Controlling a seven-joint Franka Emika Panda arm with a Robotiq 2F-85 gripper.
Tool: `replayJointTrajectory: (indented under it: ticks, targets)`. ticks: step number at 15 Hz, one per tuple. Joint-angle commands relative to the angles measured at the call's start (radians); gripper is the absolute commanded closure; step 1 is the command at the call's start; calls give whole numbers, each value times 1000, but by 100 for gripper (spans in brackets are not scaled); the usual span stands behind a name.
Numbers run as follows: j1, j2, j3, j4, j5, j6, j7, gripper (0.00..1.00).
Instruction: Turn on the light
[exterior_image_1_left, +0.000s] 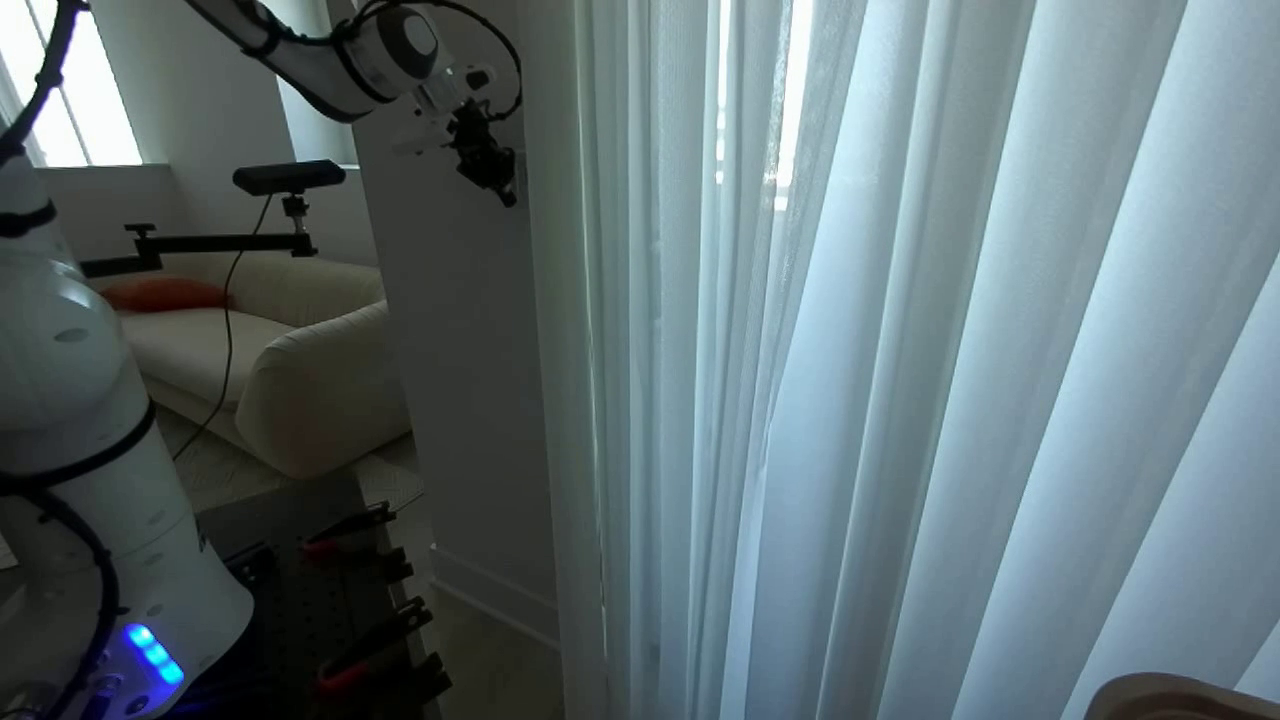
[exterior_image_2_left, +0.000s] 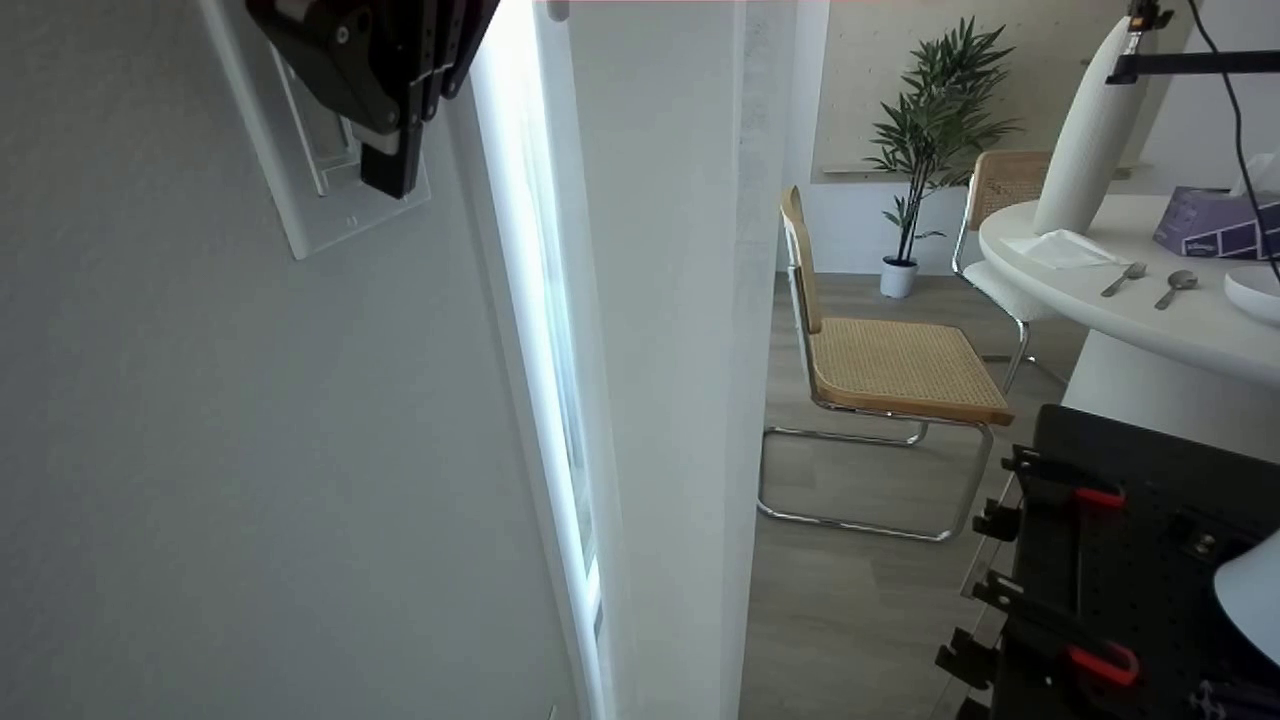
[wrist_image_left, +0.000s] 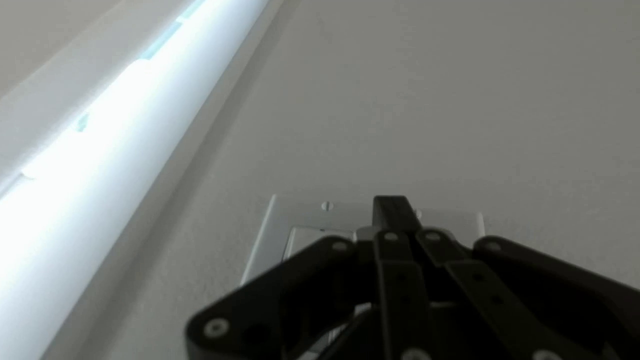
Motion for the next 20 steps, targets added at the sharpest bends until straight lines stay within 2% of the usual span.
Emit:
replayJointTrajectory:
  ticks: [1,7,11,16,17,18,20]
  targets:
    - [-1,59,-8,64,-64,13,50,100]
    - [5,82,-19,83,-91,-3,64,100]
    - [14,85,-18,139,-7,-159,23,100]
    - [25,49,-17,208,130,-440,18,100]
    - [25,27,-17,199,167,-481,16,74]
    - [24,14,-19,198,198,-510,9,73]
    - [19,-14,-23,190,247,-560,-9,59]
